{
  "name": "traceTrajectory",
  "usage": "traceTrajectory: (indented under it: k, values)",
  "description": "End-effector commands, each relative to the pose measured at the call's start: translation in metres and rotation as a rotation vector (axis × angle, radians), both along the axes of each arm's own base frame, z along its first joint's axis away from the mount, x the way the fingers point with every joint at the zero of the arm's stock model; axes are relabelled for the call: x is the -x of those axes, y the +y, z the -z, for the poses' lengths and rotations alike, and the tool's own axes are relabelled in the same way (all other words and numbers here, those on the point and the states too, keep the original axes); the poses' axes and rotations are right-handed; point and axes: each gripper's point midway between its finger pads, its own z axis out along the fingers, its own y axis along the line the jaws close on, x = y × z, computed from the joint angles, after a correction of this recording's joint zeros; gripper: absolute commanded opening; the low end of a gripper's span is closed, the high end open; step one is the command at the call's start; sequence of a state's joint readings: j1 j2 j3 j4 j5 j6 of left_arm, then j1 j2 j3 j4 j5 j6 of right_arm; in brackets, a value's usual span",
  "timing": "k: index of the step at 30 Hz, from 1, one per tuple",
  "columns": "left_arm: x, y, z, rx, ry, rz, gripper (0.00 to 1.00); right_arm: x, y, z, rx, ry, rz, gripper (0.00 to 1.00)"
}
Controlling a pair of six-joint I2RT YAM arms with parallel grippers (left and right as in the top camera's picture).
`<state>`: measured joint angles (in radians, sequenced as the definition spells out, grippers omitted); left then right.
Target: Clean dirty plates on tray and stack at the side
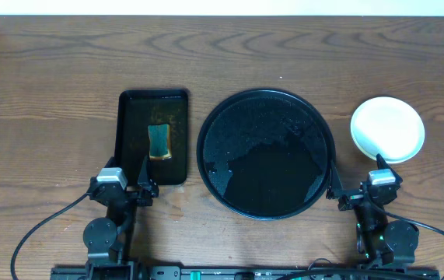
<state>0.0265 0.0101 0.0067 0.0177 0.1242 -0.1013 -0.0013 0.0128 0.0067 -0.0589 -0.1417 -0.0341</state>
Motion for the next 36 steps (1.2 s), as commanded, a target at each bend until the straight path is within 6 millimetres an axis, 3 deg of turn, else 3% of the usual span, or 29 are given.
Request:
traceTrajectory:
  k: [1,3,36]
  values:
    - [0.0,0.002,0.003,-0.041,0.007,-0.006,0.79,0.001,0.003,0.0,0.004,-0.002,-0.014,0.99]
    - [0.002,-0.001,0.018,-0.037,0.07,0.013,0.8,0.001,0.003,0.0,0.004,-0.002,-0.014,0.99]
    - [0.002,-0.001,0.019,-0.037,0.071,0.013,0.79,0.001,0.003,0.0,0.004,-0.002,-0.014,0.99]
